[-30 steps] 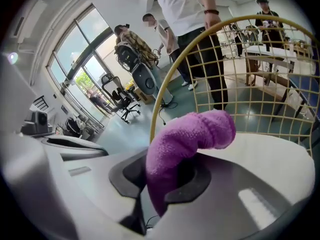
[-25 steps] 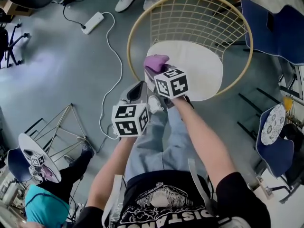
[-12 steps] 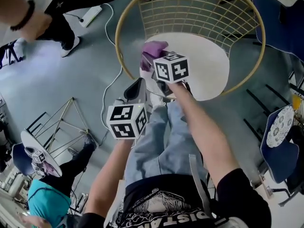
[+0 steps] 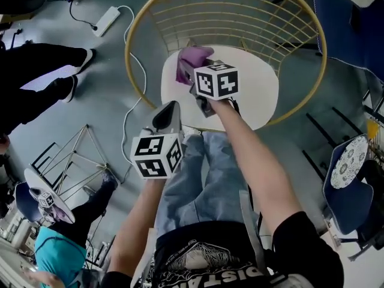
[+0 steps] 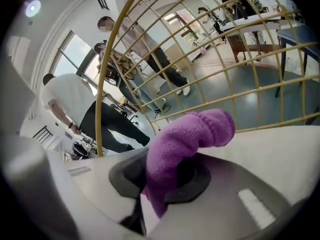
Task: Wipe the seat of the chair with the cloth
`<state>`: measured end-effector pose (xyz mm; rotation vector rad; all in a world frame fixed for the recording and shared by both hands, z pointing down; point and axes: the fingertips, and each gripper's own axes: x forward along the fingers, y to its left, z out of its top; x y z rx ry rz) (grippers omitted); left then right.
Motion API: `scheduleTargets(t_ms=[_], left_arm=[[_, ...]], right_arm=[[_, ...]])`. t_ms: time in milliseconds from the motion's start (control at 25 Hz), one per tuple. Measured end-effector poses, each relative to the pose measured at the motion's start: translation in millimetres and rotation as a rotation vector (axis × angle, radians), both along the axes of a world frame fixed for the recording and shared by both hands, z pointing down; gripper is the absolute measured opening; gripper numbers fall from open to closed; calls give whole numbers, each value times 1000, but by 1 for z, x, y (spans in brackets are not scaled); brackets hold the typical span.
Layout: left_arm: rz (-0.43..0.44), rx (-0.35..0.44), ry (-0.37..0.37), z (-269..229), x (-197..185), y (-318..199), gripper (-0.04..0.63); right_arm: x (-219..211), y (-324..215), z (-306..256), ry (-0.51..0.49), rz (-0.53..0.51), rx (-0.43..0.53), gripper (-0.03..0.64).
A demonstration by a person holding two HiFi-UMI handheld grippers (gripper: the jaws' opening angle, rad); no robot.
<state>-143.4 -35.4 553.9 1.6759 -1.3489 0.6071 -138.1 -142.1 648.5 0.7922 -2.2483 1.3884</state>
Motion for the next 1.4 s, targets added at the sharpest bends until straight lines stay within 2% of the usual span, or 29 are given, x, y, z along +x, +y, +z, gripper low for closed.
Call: scheduleTargets(t_ms=[240,840,1120,1240,1400], left_arm=[[18,-7,10,7,22,-12,-2],[154,-7,32,14,78,-28,-2],[213,5,50,19,104,-22,-2],[229,9,54,14,115,-22,-2],[234,10,52,10,116,-17,-2]], right_arm=[[45,-12,8,54,52,-7,60],[179,-9,19,211,286,-45,60],[246,17,15,346,322,-30,60],[270,24,10,402,349,-52,60],[276,30,7,400,350,-60,60]])
